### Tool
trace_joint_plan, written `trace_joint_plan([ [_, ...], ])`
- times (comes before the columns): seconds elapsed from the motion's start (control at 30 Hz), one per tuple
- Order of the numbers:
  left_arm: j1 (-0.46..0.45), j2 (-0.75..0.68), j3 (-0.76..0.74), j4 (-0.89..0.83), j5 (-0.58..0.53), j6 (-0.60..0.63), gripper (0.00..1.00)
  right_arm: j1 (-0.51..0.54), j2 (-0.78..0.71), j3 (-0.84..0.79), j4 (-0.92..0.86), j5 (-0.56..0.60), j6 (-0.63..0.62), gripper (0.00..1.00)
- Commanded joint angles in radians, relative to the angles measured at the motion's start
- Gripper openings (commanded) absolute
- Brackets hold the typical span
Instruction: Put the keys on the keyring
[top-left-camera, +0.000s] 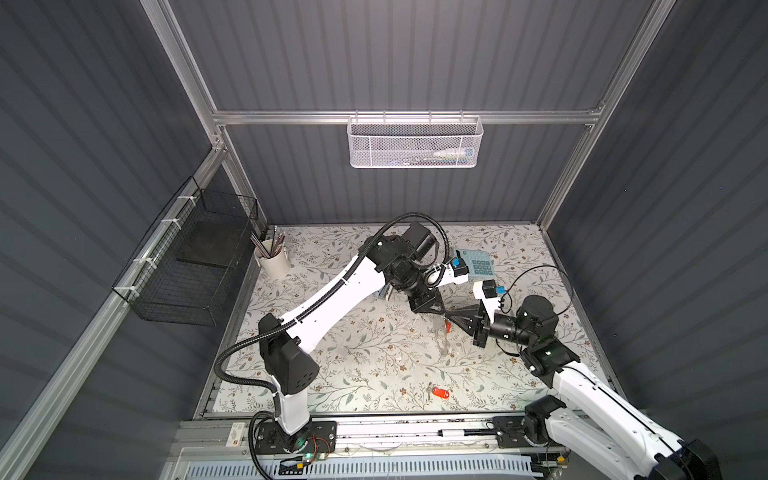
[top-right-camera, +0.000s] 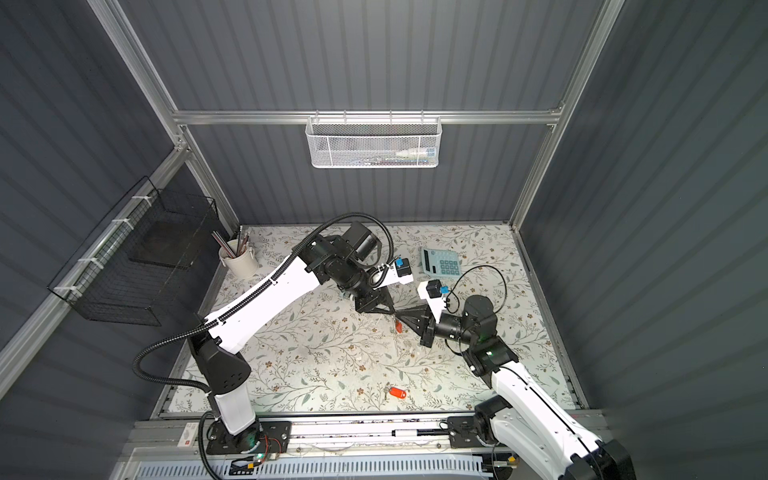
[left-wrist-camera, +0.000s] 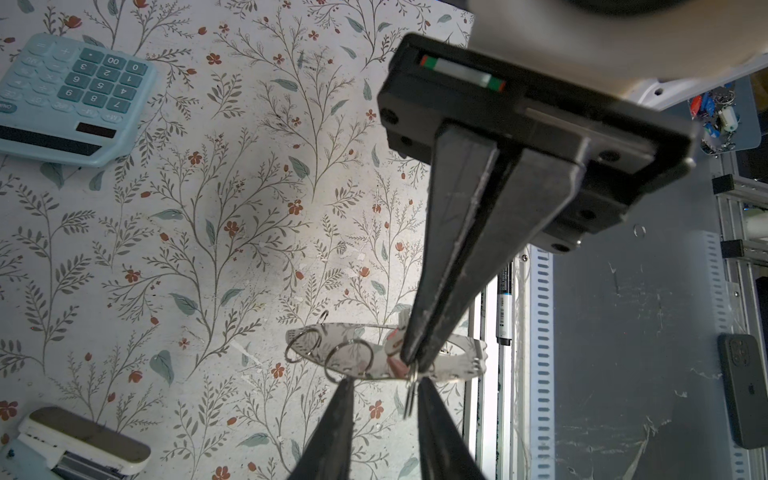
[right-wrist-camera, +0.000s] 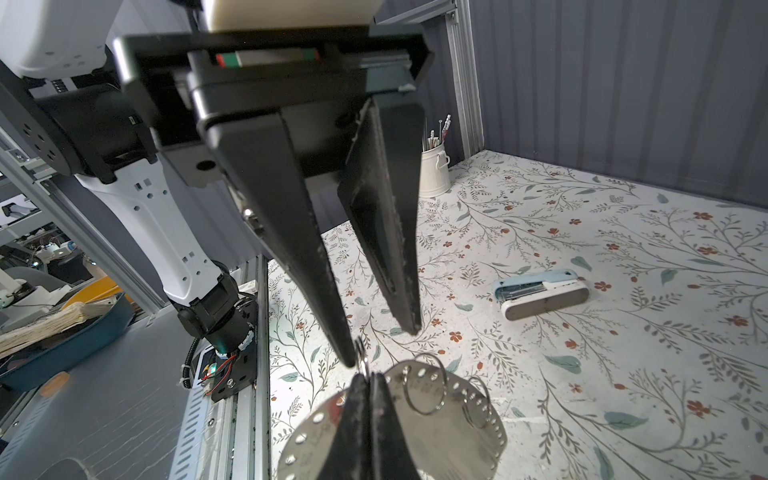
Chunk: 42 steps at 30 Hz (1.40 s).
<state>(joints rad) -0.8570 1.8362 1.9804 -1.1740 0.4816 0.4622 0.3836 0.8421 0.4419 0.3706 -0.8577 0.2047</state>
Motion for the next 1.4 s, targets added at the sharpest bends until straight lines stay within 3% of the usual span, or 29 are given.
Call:
trace_joint_plan([
  [0.0,-0.006,0.020,0.031,-0.042,-0.006,0.018,0.26,0.003,-0.015,0.021,0.030,-0.009,-0.008,0.00],
  [0.13,-0.010,0.032,0.034,-0.052,-0.005,0.018,0.20,0.004,-0.018,0.021,0.031,-0.006,-0.008,0.00],
  [0.33,-0.012,0.020,0.023,-0.019,-0.005,0.003,0.00,0.004,-0.013,0.019,0.033,-0.010,-0.004,0.00],
  [0.43,-0.012,0.002,0.006,0.020,-0.002,-0.011,0.00,0.005,-0.016,0.018,0.036,0.001,0.002,0.00],
  [0.5,-0.010,-0.023,-0.024,0.074,-0.007,-0.028,0.00,0.002,-0.029,0.014,0.037,0.047,0.019,0.09],
  [0.6,-0.009,-0.089,-0.113,0.217,-0.028,-0.070,0.00,-0.008,-0.076,-0.004,0.055,0.105,0.048,0.25],
  [0.67,-0.006,-0.143,-0.192,0.326,-0.029,-0.109,0.00,-0.026,-0.113,-0.018,0.066,0.142,0.072,0.31],
  [1.03,-0.006,-0.379,-0.616,0.917,0.053,-0.273,0.00,-0.100,-0.140,0.003,0.045,0.177,0.168,0.37],
  [1.37,-0.008,-0.434,-0.863,1.406,0.058,-0.475,0.00,-0.103,-0.078,0.031,0.098,0.105,0.216,0.38],
])
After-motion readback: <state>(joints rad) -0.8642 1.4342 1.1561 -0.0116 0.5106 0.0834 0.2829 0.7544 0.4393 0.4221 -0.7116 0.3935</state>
